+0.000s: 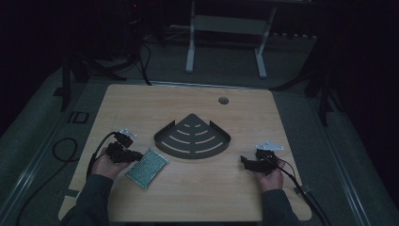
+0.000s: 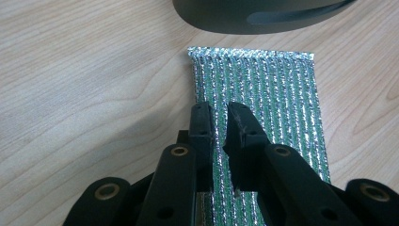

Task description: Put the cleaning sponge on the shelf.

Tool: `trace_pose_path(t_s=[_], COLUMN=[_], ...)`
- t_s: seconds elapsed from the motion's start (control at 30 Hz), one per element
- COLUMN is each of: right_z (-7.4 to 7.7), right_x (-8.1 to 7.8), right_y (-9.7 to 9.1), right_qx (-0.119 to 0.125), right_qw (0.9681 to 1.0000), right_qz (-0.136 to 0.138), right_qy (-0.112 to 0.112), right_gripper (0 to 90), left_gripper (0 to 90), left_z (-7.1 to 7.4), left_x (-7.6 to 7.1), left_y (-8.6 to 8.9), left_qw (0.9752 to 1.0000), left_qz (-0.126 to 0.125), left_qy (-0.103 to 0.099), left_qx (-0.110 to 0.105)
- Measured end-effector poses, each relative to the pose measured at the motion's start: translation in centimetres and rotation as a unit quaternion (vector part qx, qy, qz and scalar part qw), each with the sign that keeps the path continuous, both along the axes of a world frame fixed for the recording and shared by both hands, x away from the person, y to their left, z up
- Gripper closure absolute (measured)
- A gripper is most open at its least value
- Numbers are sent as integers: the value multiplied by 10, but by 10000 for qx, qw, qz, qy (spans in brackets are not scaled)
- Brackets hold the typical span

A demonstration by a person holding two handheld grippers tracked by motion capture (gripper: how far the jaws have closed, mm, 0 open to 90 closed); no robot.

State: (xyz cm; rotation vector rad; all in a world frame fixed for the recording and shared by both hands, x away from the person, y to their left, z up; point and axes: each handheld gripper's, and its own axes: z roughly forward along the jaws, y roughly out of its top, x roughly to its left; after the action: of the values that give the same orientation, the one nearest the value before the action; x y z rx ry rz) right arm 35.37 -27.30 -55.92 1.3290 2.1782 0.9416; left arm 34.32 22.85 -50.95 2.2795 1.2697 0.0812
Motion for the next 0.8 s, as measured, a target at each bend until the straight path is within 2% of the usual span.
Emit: trace_pose_path(t_s=[0.43, 0.8], right_z=[0, 0], right_x=[0, 0], right_y=[0, 0], right_qx=[-1, -5], right_qw=[10000, 10000], right_qz=[2, 4], right_qy=[0, 0], right_gripper=[193, 193], left_gripper=[800, 815], left_z=[-10, -14], left_x=[9, 17], left_y=[-2, 2], left_qw=[9995, 9981], left_qz=[-15, -90], left_qy=[323, 584], left_qx=[-8, -155])
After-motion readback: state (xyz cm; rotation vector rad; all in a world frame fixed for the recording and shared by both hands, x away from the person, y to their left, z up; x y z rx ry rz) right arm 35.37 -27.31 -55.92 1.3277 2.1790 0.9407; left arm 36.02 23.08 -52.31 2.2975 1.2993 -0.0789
